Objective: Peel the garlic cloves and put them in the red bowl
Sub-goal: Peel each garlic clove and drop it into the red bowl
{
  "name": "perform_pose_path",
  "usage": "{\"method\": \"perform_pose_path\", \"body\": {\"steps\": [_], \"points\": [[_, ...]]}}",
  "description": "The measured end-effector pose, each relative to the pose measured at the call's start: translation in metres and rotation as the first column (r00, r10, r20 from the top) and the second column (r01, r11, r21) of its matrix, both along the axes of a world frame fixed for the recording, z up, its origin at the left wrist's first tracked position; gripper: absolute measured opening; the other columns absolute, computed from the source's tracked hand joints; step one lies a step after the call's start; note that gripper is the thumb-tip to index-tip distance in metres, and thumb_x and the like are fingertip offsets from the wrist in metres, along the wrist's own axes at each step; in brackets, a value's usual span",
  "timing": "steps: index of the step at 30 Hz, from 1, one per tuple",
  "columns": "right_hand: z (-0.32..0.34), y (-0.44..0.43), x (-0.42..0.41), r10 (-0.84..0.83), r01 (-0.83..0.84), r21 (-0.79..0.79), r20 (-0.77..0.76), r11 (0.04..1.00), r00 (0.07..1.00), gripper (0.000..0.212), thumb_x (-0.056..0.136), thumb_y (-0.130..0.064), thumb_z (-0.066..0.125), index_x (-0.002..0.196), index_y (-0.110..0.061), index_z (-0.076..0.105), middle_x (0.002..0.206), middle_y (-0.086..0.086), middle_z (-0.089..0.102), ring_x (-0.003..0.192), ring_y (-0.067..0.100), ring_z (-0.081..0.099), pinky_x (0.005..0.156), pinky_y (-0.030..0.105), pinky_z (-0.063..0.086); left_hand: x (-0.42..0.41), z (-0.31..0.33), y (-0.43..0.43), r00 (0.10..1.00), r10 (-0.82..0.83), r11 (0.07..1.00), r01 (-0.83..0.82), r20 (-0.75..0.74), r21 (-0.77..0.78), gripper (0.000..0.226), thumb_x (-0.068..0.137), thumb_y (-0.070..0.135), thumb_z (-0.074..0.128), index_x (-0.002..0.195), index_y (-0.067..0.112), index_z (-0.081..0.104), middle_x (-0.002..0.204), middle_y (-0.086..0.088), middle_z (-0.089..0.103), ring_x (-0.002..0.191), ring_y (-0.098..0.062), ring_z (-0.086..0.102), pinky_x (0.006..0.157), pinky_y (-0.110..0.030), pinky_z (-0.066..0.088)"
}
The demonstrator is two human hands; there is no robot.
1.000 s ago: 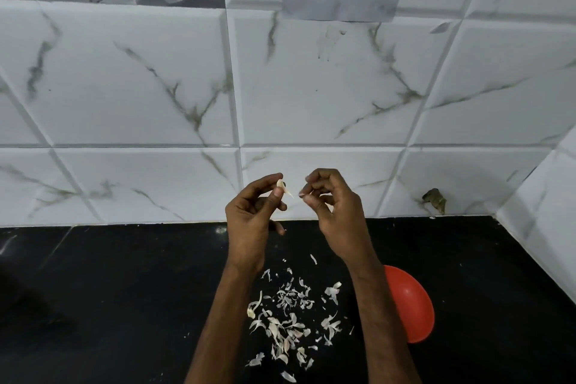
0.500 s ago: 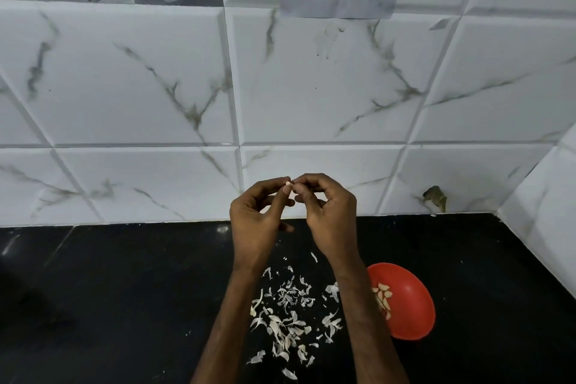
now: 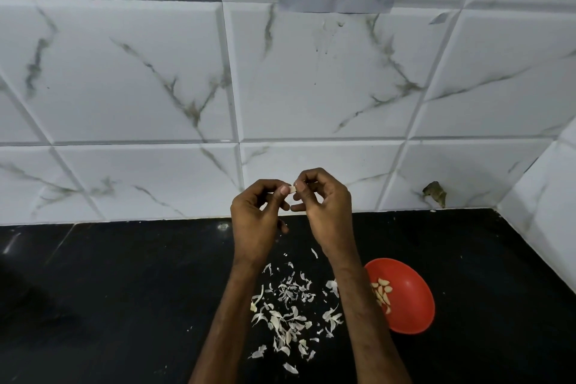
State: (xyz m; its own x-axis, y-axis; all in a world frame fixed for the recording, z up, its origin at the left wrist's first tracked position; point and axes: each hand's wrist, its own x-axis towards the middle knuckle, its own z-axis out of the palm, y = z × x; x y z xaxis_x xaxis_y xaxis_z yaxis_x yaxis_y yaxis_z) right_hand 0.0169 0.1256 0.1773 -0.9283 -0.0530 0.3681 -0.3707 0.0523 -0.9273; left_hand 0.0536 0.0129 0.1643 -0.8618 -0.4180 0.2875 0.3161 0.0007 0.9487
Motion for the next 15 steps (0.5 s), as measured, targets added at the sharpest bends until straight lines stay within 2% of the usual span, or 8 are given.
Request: {"method": "perform_pose_path", "body": {"steps": [3,7,8,9,10,12,15], "points": [[0.001,0.0,0.0,0.064,-0.047,-0.138,0.115,0.989,0.991,0.014,0.098,0.004,0.059,0.085,-0.001,0.064,0.078,0.006,0.065,0.078,0.023,0.073,0.071,0.039,0.063,-0.001,0.0,0.003,0.996,-0.06,0.992,0.067,-0.061,0.109,0.004,0.093,0.001,0.066,0.093,0.0,0.069,0.087,-0.012,0.071,0.069,-0.014,0.064,0.043,-0.028,0.049],[-0.002,0.001,0.001,0.176,-0.067,-0.323,0.322,0.944,0.93,0.019,0.099,0.005,0.056,0.083,-0.002,0.064,0.071,0.0,0.071,0.071,0.015,0.073,0.064,0.028,0.06,-0.003,-0.006,0.005,0.996,-0.056,0.995,0.061,-0.063,0.078,0.003,0.093,0.0,0.067,0.092,0.001,0.07,0.089,-0.017,0.072,0.071,-0.02,0.065,0.051,-0.029,0.053],[-0.003,-0.003,0.003,0.154,-0.034,-0.329,0.345,0.944,0.926,0.018,0.098,0.003,0.058,0.083,-0.002,0.064,0.07,0.001,0.071,0.068,0.016,0.072,0.06,0.027,0.059,-0.004,-0.008,0.006,0.998,-0.032,0.997,0.035,-0.054,0.069,0.004,0.094,0.002,0.067,0.091,0.002,0.07,0.088,-0.016,0.071,0.073,-0.022,0.066,0.053,-0.03,0.054],[-0.005,-0.006,0.004,0.065,0.029,-0.274,0.327,0.961,0.943,0.017,0.097,0.003,0.06,0.082,-0.003,0.064,0.07,0.001,0.071,0.067,0.016,0.072,0.057,0.026,0.057,-0.004,-0.01,0.009,0.999,0.006,0.998,-0.003,-0.043,0.059,0.005,0.095,0.004,0.067,0.09,0.003,0.068,0.086,-0.015,0.07,0.073,-0.023,0.066,0.053,-0.031,0.055],[-0.008,-0.011,0.003,-0.078,0.117,-0.158,0.234,0.981,0.969,0.016,0.095,0.003,0.064,0.081,-0.005,0.065,0.071,-0.001,0.07,0.066,0.014,0.071,0.056,0.025,0.055,-0.005,-0.012,0.012,0.998,0.047,0.997,-0.045,-0.035,0.056,0.007,0.096,0.007,0.066,0.089,0.003,0.067,0.084,-0.014,0.068,0.073,-0.023,0.066,0.053,-0.031,0.055],[-0.016,-0.019,0.004,-0.271,0.277,0.079,-0.081,0.958,0.959,0.015,0.088,0.004,0.067,0.078,-0.007,0.065,0.073,-0.004,0.068,0.068,0.01,0.066,0.06,0.025,0.052,-0.007,-0.014,0.015,0.995,0.095,0.992,-0.092,-0.021,0.083,0.012,0.097,0.009,0.065,0.089,0.001,0.064,0.078,-0.013,0.064,0.07,-0.016,0.062,0.052,-0.026,0.053],[-0.024,-0.022,0.004,-0.289,0.365,0.168,-0.357,0.916,0.888,0.013,0.087,0.006,0.065,0.082,-0.005,0.064,0.08,-0.001,0.065,0.074,0.009,0.061,0.065,0.026,0.052,-0.007,-0.014,0.017,0.998,0.069,0.979,-0.067,-0.001,0.191,0.019,0.099,0.008,0.061,0.091,-0.009,0.06,0.073,-0.014,0.058,0.067,-0.01,0.058,0.054,-0.021,0.05]]}}
